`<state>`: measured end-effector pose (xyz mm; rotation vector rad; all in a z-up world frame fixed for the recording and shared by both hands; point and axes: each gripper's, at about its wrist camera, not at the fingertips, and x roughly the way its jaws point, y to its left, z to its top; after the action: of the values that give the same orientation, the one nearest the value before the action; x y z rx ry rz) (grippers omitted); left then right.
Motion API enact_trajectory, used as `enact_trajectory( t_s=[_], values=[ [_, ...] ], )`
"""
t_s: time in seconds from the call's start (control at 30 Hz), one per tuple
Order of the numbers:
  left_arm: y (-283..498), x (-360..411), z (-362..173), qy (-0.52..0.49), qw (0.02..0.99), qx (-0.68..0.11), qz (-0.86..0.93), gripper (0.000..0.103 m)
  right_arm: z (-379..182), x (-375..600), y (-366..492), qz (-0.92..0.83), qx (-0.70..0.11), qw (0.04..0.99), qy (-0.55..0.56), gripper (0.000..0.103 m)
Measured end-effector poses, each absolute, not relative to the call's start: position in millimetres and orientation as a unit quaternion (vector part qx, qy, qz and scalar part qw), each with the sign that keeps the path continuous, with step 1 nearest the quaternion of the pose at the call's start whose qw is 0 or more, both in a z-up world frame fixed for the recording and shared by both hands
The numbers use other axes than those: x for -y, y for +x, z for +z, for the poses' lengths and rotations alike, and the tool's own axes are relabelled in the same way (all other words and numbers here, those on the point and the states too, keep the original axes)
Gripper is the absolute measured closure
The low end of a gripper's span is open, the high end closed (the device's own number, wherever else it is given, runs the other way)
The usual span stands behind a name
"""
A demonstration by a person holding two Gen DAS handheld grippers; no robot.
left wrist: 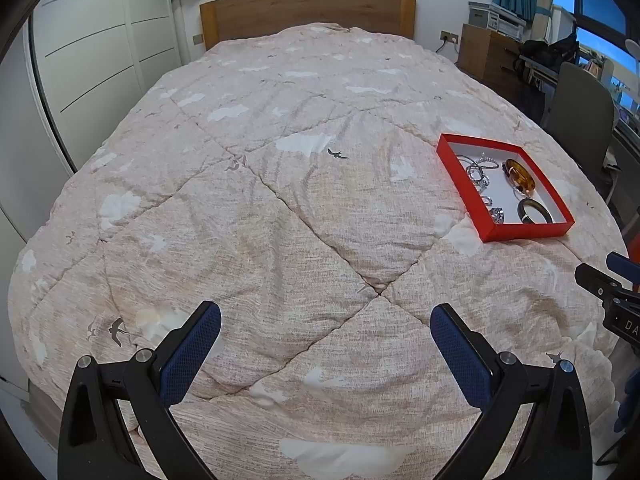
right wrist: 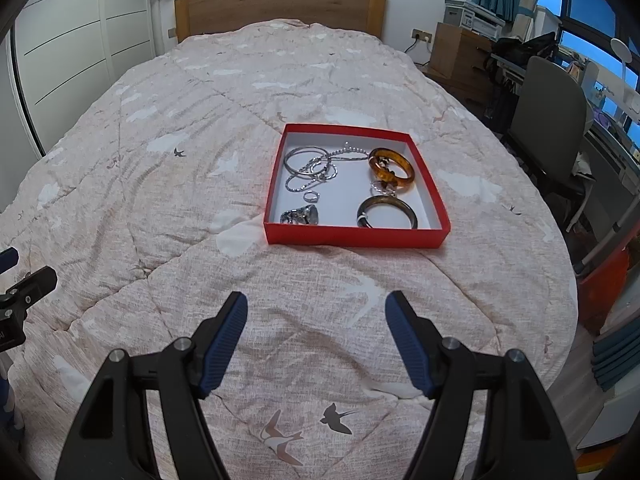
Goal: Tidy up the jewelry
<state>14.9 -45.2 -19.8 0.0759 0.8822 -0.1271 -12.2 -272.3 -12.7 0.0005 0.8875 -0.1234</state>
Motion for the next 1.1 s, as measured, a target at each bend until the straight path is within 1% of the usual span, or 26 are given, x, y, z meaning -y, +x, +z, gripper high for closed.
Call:
enact_trajectory(
  t_s=[1.1],
  values=[
    [14.8,46.5,-26.8,0.042,0.9,-0.43,-0.061,0.0,-16.5,272.6,-11.2,-0.058,-0.428,0.902,0.001,0.033]
  ],
)
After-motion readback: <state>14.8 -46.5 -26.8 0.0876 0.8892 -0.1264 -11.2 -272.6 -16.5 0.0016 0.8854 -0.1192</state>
